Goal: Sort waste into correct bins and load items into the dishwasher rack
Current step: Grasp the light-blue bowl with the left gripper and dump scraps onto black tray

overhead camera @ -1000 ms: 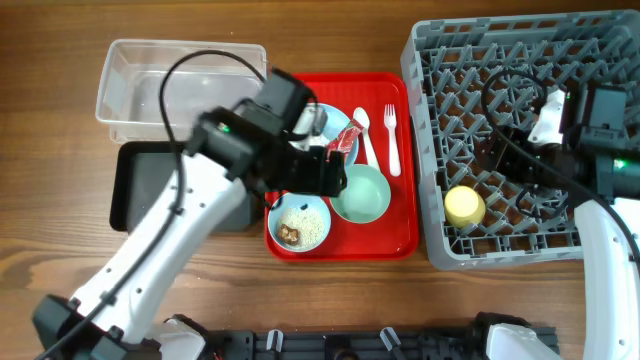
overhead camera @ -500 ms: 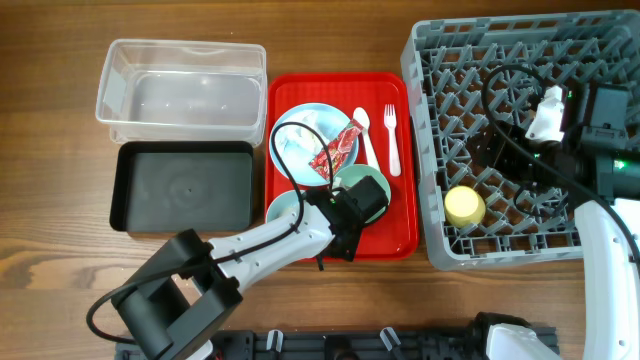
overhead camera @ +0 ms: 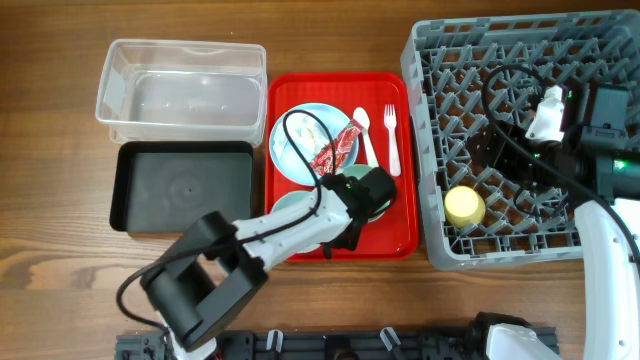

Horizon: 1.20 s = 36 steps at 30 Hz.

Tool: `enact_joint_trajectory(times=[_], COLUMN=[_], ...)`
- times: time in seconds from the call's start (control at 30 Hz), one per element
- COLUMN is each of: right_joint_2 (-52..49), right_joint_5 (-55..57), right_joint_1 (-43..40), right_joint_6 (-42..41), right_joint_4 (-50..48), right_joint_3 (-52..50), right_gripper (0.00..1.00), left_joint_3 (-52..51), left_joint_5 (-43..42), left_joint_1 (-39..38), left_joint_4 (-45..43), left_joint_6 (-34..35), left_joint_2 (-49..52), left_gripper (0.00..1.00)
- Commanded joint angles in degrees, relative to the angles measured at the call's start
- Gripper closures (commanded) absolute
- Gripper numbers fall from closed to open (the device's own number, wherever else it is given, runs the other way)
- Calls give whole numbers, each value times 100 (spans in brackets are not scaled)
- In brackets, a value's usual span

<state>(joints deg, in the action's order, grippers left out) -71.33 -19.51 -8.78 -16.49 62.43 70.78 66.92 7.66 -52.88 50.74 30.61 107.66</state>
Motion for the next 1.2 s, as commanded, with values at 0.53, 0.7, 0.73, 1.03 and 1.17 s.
enact_joint_trajectory(times=[0.53, 0.7, 0.73, 1.03, 1.17], right_joint_2=[94, 94, 94, 94, 94], right_joint_5=[-114, -111, -114, -111, -111], right_joint_1=[24, 24, 24, 24, 24], right_joint_6=[-17, -20, -20, -4, 0], right_joint_4=[125, 127, 122, 116, 125], right_joint_3=[87, 87, 87, 87, 87], right_gripper=[22, 22, 22, 21, 21], left_joint_3=[-197, -1272, -1276, -1276, -1276], left_joint_5=[-7034, -9342, -9591, -8872, -9632], left_joint_1=[6693, 7530, 7554, 7722, 7775], left_joint_4=[772, 109, 109, 452, 922], left_joint_6=[-2341, -3840, -3928, -4026, -4352], left_joint_2=[-1825, -1322, -1257, -1165, -1145], left_gripper=[96, 96, 96, 96, 96])
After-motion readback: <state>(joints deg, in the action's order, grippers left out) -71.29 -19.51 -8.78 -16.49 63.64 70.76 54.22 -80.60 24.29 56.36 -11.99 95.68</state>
